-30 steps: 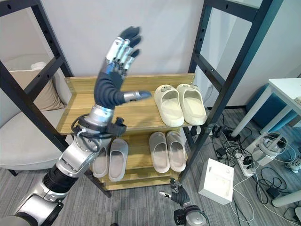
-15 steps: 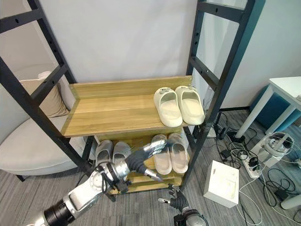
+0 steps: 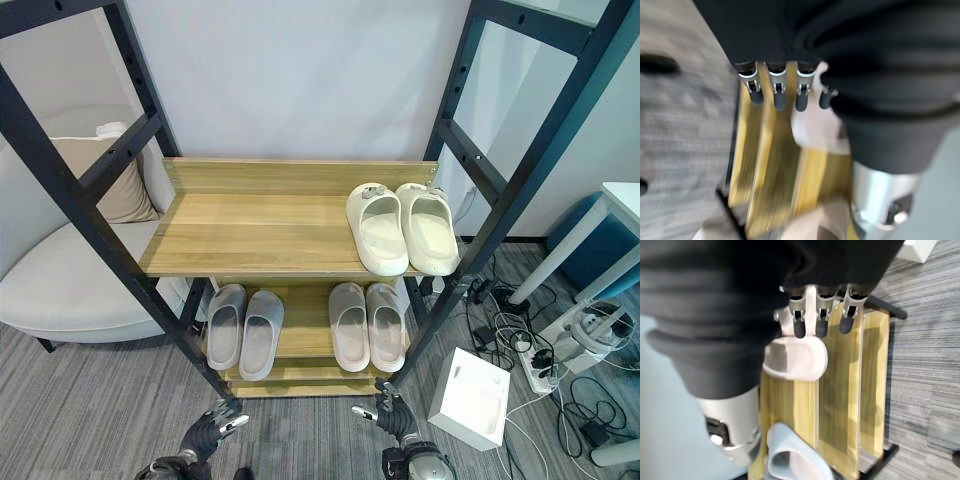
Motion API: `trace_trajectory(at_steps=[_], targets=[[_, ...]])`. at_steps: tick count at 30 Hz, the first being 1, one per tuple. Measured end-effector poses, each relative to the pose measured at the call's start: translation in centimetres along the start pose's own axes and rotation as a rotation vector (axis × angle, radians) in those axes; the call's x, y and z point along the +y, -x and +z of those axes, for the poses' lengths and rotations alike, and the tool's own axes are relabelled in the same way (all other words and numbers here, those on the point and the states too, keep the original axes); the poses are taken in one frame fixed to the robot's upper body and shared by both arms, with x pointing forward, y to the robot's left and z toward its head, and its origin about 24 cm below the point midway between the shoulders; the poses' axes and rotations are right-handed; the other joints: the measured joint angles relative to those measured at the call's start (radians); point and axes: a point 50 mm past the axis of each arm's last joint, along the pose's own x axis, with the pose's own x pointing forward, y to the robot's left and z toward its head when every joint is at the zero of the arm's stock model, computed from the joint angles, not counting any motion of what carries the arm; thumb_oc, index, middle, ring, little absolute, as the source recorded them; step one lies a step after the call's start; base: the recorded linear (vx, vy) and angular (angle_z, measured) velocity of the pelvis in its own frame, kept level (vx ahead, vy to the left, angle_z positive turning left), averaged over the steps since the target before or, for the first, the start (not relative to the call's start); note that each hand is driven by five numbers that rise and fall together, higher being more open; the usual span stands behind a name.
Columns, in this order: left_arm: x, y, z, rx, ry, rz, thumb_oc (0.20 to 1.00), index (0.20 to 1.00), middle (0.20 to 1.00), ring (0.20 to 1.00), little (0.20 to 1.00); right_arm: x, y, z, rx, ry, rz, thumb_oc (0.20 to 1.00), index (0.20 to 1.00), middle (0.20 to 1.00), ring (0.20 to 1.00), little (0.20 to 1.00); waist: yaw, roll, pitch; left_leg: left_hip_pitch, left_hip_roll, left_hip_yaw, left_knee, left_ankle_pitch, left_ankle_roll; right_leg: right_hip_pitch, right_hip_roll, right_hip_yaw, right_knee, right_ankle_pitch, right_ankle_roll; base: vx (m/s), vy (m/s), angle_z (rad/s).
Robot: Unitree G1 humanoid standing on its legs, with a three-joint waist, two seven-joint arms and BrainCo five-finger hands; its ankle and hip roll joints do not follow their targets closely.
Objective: Arrange the slippers neatly on the shoe rack.
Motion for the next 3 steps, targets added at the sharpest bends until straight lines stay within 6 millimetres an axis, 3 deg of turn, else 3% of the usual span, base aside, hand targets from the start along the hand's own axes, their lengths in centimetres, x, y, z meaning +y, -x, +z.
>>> trace_trajectory(at_steps=[3], targets=[[0.14,-0.23,0.06,0.001,-0.003,0.035,1.000,1.000,1.000,1.000,1.000,-0.24,-0.48,-0.98,0.060,0.009,-0.033,1.000,1.000,1.000,1.000,1.000,0.002,-0.006,-0.005,-0.004,0.001,-0.003,0.000,0.000,-0.001,0.000,0.001,-0.005,0.000,0.000,-0.001,0.00,-0.007,0.04]])
